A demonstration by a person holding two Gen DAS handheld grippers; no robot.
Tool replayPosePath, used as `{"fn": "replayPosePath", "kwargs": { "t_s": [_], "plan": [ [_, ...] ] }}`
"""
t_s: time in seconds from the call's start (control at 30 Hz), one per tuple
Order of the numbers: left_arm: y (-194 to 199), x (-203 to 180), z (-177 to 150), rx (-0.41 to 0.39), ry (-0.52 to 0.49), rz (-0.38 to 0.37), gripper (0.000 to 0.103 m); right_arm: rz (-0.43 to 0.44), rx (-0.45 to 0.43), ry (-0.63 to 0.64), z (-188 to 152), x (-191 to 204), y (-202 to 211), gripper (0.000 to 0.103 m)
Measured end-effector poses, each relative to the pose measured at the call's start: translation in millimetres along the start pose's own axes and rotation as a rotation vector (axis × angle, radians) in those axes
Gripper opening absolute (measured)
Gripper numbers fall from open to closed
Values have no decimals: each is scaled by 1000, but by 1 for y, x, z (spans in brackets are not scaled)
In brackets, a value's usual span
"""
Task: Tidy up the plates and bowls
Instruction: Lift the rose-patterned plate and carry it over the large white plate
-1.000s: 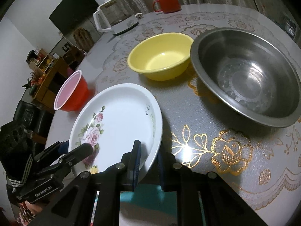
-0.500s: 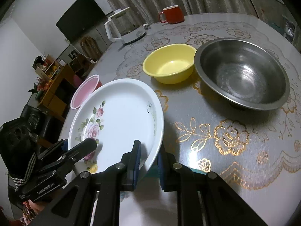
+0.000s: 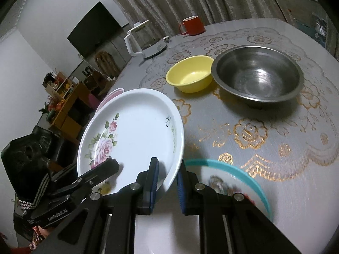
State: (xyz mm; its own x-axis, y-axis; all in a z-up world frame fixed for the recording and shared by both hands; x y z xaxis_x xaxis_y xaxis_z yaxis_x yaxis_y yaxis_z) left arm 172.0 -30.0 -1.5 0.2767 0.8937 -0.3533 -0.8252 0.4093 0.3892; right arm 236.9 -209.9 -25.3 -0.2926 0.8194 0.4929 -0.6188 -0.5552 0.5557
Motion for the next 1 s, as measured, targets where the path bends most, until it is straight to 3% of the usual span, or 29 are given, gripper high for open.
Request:
{"fn": "replayPosePath", "kwargs": {
  "t_s": [0.6,1.0],
  "plan": [
    [14,-56,-41,103,-52,-87,44,-12,-73,-160,-54,-29,72,15],
    [16,-78,-60,144,-85,-114,45,-31,-92,-239,-83,-48,97,15]
  ]
}}
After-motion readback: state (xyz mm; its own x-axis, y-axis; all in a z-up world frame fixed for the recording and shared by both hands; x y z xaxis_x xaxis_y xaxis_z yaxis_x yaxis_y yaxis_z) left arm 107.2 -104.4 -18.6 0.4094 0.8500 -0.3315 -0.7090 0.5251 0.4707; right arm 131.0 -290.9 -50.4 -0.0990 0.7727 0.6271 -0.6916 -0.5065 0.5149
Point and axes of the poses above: each gripper's, at about its wrist camera, not at the fingertips, and y roughly against the way its jaws point, x to its left, z to its top, the point moved 2 cm from there along -y, roughly the way its jaws point, and after that the axes turned 15 degrees about -x, right-handed, at the moved point
